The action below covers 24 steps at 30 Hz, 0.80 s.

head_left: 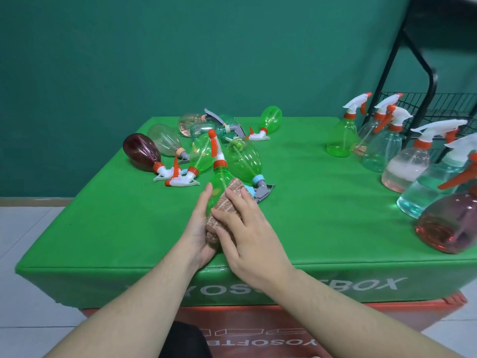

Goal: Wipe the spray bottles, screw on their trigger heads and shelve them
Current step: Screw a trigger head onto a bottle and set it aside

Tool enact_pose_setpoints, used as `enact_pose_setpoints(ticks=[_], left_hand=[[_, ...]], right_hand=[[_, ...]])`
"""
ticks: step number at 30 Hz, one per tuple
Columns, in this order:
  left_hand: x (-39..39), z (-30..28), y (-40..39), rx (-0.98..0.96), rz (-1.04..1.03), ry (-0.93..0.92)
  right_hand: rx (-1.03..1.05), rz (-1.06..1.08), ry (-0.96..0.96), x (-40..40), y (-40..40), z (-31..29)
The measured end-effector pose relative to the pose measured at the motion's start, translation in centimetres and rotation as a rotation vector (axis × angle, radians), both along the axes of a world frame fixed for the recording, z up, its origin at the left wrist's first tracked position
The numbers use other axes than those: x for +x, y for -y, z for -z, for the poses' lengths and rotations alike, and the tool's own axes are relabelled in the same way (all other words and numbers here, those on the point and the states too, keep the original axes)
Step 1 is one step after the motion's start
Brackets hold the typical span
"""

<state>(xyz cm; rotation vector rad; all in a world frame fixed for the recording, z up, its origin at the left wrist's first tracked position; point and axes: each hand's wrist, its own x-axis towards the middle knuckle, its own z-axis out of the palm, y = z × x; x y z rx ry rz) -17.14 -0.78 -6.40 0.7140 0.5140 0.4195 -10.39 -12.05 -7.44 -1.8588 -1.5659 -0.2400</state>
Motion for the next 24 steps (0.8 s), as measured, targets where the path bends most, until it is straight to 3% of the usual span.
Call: enact_pose_setpoints(ticks=[8,13,24], left_hand=[[0.1,0.0,0.1,0.122,-0.025,0.039],[0.1,0.0,0.0,0.11,-0.023,0.087],[-0.2,-0.5,0.2,0.085,-0.043,0.111]], right_hand=[[0.044,0.082,-0.019,0.6,-3.0,-2.3],[-0.049,0.066,-0.18,1.5,-4.2,-4.5],[-0.168,0.111,-0.155,2.0,-5.8,-5.2]])
